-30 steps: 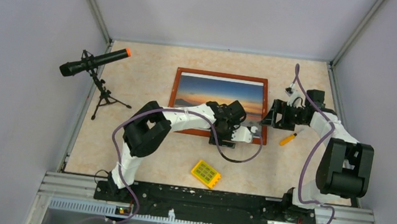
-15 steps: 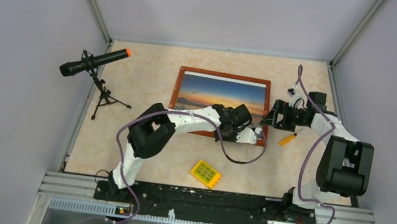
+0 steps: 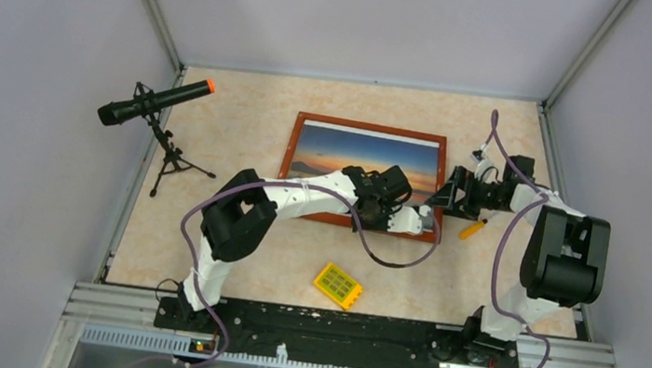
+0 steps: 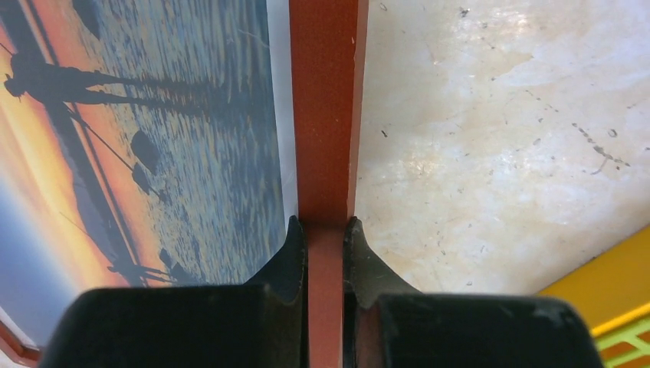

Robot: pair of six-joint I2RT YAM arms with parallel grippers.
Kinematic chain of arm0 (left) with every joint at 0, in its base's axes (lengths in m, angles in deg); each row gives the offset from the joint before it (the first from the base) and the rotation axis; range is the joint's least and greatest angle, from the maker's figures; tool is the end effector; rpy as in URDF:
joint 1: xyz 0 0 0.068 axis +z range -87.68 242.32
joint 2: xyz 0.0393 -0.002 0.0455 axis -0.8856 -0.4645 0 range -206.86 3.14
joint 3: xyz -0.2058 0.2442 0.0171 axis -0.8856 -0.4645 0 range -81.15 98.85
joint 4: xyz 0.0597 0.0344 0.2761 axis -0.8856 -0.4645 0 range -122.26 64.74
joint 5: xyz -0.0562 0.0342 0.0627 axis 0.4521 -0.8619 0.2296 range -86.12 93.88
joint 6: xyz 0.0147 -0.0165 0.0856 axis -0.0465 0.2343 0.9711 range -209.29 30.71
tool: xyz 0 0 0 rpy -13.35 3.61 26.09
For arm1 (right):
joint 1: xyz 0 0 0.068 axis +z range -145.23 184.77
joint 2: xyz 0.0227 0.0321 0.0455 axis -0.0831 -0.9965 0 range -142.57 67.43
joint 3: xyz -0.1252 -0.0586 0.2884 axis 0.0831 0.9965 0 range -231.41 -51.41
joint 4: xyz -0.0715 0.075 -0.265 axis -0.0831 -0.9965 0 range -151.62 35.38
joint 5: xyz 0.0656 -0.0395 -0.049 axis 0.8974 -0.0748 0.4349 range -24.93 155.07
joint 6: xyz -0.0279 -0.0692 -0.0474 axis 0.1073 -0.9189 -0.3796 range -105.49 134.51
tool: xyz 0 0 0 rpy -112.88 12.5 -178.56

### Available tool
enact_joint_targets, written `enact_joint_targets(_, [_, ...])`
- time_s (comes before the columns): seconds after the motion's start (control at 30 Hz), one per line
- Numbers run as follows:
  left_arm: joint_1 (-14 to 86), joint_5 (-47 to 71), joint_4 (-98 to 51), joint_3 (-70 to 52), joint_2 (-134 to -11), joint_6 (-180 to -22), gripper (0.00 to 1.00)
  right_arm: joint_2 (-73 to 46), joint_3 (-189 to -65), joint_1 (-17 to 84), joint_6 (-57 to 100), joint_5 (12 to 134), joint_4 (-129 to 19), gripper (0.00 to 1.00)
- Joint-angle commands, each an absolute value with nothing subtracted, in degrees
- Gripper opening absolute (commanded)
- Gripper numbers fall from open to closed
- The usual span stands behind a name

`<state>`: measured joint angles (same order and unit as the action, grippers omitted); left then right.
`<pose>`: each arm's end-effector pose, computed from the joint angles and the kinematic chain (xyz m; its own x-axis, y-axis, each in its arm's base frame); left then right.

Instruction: Take the photo out of the frame

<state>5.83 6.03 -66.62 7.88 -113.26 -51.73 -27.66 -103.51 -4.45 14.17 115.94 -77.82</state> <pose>0.2632 -0.4028 0.1805 0.1047 0.9453 -0.3090 0.9801 -0.0453 0.1935 0.3410 0.0064 0.1716 -0.9019 0.1425 -0.4078 -0.2133 0.6739 0.7073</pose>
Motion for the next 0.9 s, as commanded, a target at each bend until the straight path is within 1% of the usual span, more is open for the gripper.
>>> enact_joint_targets(0.0, [6.51,8.34,-65.83,9.14,-107.2,-52.31,0.0,-28.13,-103.57,-5.36,14.07,117.15,-75.91,0.97])
enact_joint_targets(0.13, [7.02,9.42,-65.77,9.79,-106.19,-52.38,0.0,-30.53,-103.83,-5.4,15.79,119.55,-75.86,0.97])
enact_joint_targets(0.27, [7.04,11.44,-65.69,9.9,-105.55,-52.56,0.0,-34.22,-103.61,-5.41,18.16,128.67,-73.13,0.93])
enact_joint_targets(0.4, [7.04,14.83,-65.87,9.61,-104.93,-52.55,0.0,-35.31,-101.17,-5.34,25.97,132.99,-64.23,0.88])
enact_joint_targets(0.57, [7.04,15.92,-62.54,7.09,-103.13,-51.96,0.0,-38.05,-99.03,-4.66,34.63,136.68,-55.16,0.82])
enact_joint_targets(0.77, [7.02,16.86,-59.93,5.29,-103.08,-50.83,0.0,-40.55,-97.7,-2.85,41.0,137.98,-47.2,0.7])
enact_joint_targets(0.87, [7.03,16.82,-59.23,4.78,-103.52,-50.35,0.0,-41.19,-97.16,-2.73,44.56,138.69,-43.52,0.62])
